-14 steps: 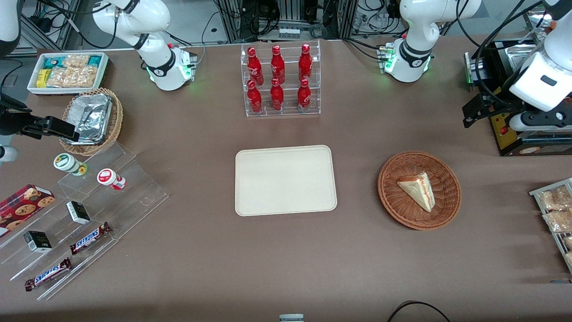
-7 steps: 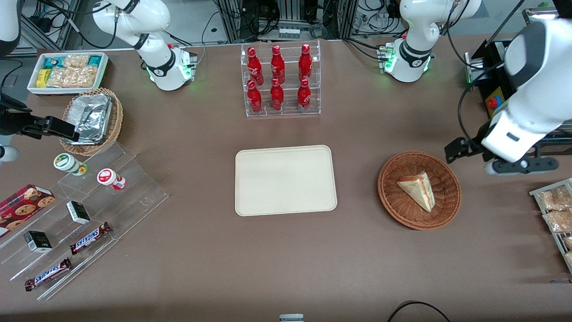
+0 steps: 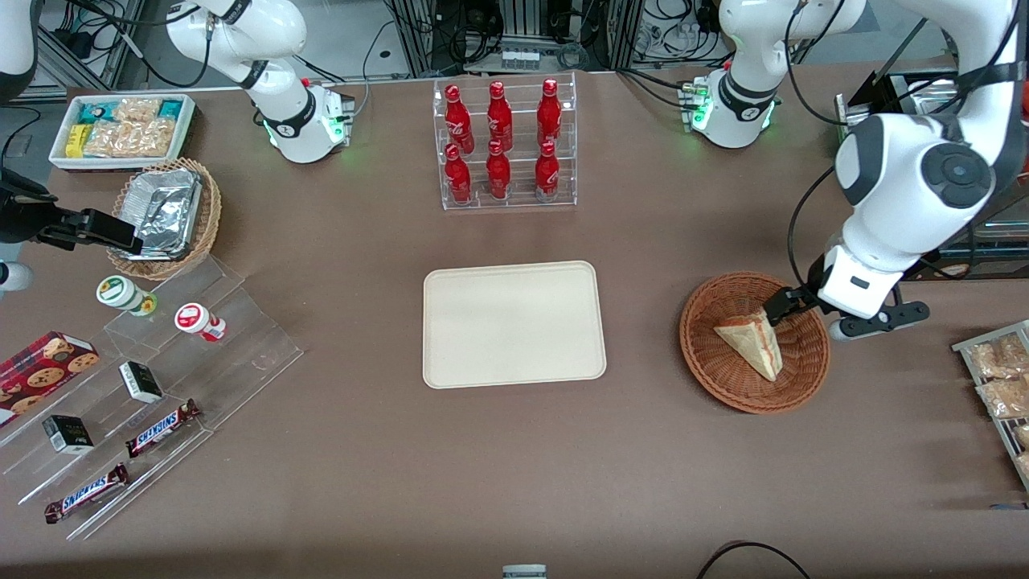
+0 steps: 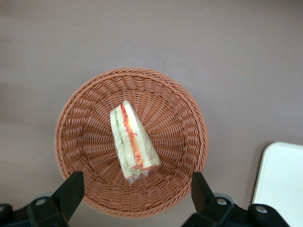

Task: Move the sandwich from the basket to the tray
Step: 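Lower the open left gripper over the wrapped sandwich in the wicker basket, then close the left gripper on the sandwich's wrapped edge and lift it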

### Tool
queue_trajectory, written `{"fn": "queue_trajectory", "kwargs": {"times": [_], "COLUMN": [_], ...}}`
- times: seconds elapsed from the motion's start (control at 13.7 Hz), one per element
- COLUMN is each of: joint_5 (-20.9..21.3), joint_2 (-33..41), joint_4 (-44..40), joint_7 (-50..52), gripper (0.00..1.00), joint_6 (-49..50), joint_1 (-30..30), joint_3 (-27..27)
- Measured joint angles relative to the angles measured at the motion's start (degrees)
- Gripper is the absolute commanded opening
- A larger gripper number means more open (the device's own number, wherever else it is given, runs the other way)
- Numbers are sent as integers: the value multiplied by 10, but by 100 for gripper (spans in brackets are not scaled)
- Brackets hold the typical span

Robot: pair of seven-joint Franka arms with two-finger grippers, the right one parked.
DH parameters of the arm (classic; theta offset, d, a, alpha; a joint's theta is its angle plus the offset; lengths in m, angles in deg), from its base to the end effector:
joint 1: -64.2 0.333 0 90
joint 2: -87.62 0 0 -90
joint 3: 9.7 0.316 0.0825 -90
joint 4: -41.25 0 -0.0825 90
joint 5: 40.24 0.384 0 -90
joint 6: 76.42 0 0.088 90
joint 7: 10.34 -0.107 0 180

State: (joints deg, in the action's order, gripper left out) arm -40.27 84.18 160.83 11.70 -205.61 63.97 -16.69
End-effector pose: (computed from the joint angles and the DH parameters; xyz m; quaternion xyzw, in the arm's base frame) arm 0.5628 -0.0706 0.4067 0.9901 0.1292 0.0513 0.0174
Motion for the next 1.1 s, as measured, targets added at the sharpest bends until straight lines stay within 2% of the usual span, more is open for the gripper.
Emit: {"fn": "queue_trajectory", "kwargs": {"times": [0.29,0.51,1.1], "joint_5": [0,0,0], "joint_2": [-1,-6,-65], "joint_4": [61,76,110], "joint_7": [39,58,92], "gripper": [100,100,100], "joint_6": [-64,-79,-192], "joint_1": [0,0,0], "joint_3": [0,0,1]}}
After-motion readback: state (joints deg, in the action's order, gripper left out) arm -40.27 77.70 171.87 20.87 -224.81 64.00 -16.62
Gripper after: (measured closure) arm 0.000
